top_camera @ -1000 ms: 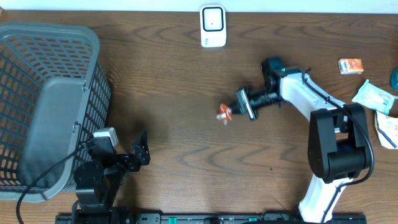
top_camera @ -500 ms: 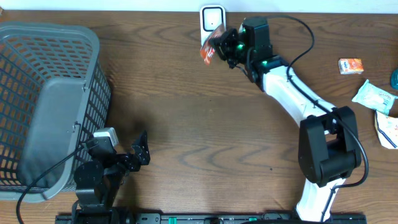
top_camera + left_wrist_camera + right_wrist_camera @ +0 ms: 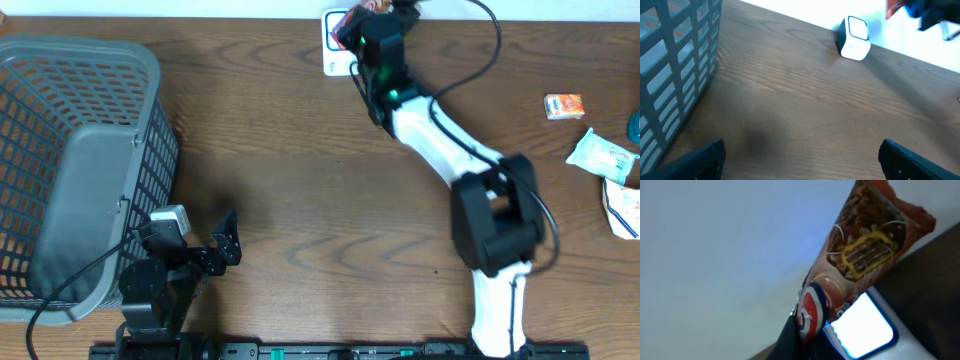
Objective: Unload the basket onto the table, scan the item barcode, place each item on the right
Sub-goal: 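Hold the wafer bar in front of the scanner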
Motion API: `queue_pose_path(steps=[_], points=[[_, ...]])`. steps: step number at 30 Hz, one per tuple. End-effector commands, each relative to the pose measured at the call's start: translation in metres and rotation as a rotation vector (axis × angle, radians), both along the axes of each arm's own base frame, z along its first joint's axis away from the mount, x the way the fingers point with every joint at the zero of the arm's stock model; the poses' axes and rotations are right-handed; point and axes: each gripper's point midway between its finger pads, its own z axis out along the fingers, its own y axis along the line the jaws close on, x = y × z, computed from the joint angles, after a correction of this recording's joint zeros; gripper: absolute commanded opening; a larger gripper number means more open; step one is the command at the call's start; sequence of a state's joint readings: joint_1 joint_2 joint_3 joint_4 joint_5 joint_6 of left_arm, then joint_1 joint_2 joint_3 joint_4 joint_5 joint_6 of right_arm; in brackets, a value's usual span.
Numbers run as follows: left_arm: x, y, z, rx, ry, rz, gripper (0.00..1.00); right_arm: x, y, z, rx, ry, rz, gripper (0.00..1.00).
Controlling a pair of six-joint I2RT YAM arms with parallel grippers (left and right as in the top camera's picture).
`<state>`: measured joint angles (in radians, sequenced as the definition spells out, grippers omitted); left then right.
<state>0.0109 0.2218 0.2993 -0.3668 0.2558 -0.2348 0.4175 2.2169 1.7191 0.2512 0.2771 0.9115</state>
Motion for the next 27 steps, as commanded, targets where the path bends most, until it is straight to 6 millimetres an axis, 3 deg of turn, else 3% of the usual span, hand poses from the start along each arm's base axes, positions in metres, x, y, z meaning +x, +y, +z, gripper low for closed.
queue_pose_path(steps=[1, 8, 19, 21, 24, 27], points=[[0.000, 0.001, -0.001, 0.014, -0.002, 0.000, 0.98, 0.028, -0.002, -0.019, -0.098, 0.014, -0.040, 0.03], [0.000, 0.001, -0.001, 0.014, -0.002, 0.000, 0.98, 0.051, 0.010, -0.039, -0.156, 0.077, -0.026, 0.02], [0.000, 0.001, -0.001, 0.014, -0.002, 0.000, 0.98, 0.051, -0.008, -0.038, -0.251, 0.077, -0.106, 0.01], [0.000, 0.001, -0.001, 0.014, -0.002, 0.000, 0.98, 0.046, -0.014, -0.031, -0.322, 0.101, -0.104, 0.01], [0.000, 0.001, -0.001, 0.015, -0.002, 0.000, 0.98, 0.027, -0.038, -0.014, -0.395, 0.189, -0.159, 0.01], [0.000, 0.001, -0.001, 0.014, -0.002, 0.000, 0.98, -0.005, -0.063, 0.005, -0.437, 0.315, -0.166, 0.01]])
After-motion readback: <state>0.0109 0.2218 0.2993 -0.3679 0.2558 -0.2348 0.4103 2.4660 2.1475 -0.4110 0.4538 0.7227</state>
